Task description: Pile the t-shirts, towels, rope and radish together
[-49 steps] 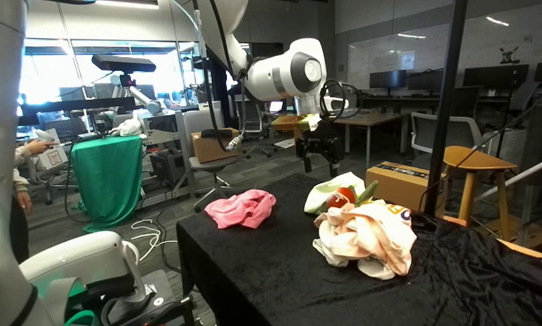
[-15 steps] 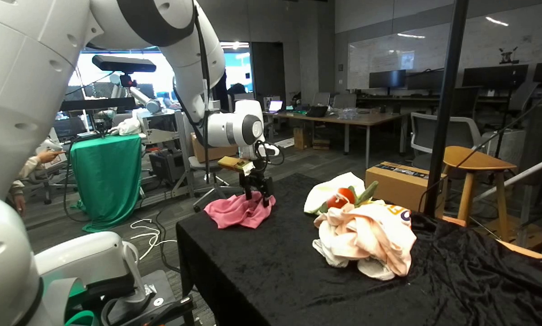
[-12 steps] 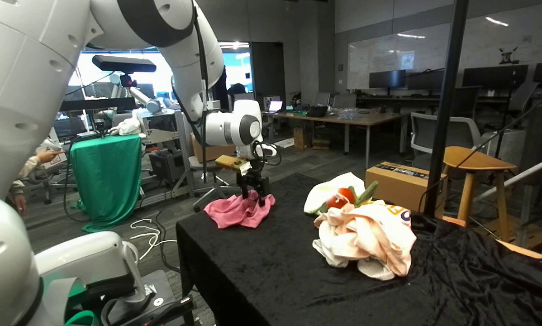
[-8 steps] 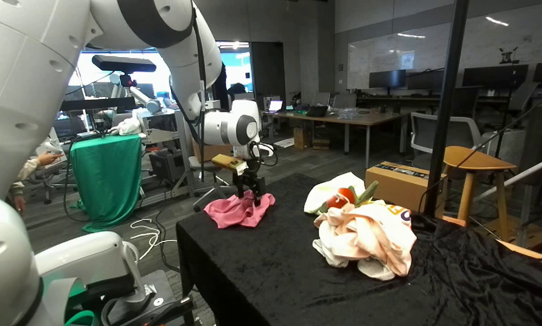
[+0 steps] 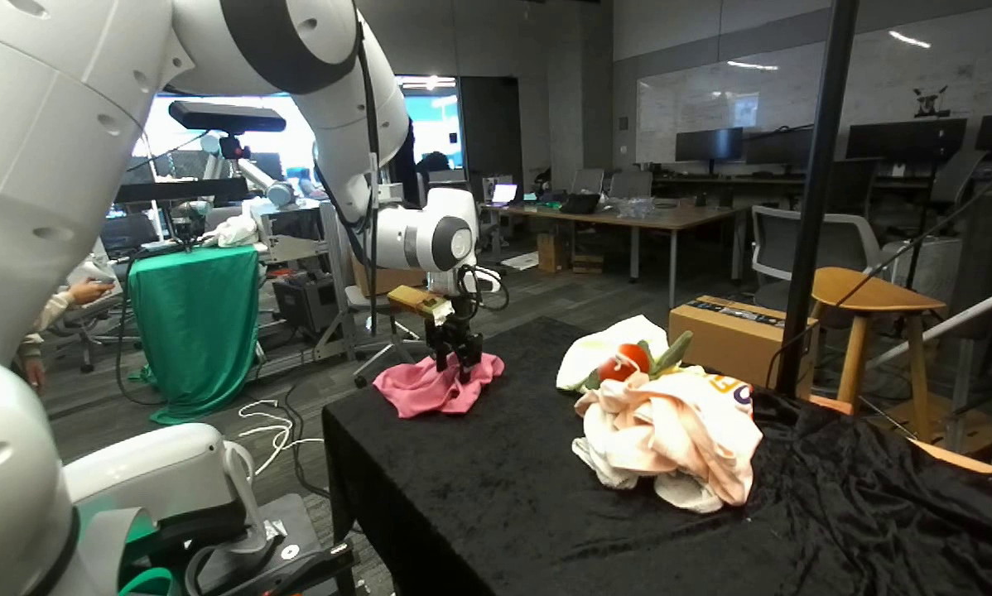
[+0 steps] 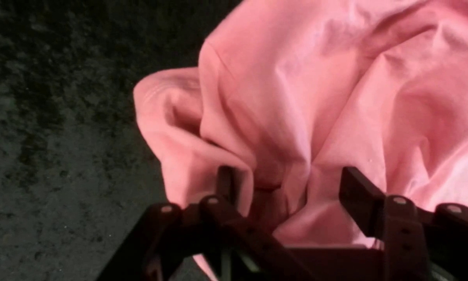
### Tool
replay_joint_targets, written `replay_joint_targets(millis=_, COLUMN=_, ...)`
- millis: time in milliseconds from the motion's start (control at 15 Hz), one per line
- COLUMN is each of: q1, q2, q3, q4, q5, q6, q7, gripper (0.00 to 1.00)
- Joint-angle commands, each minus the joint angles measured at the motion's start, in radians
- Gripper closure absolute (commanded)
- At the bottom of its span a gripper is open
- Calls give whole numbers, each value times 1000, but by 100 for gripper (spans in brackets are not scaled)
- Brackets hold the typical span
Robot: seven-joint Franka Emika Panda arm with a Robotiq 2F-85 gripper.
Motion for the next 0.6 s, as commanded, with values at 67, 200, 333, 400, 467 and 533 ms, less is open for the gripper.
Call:
replay_joint_targets(millis=67, q1=-11, q2=5, q3=6, q4=21, q5=43, q6=-11, q7=-38, gripper=65)
replay_joint_targets(millis=200, q1=-13, q2=0, q3=4, q4=20, q5=47, q6=-8, q7=-42, gripper=81)
replay_joint_targets(millis=333, q1=-15, q2=-6, q3=3, q4=19, q5=50, q6=-2, q7=-46, gripper=93)
replay_joint_targets(millis=400, q1=-16, q2=-8, q3=2, q4=21, q5=50, q6=-1, q7=-48, gripper=94)
replay_joint_targets(millis=467, q1=-19, q2=-24, q3=4, q4=13, q5=52, q6=-1, q7=-51, gripper=95)
replay_joint_targets(millis=533, q1=-23, q2=-29, q3=4, q4=12, q5=54, q6=4, q7=-53, gripper=97)
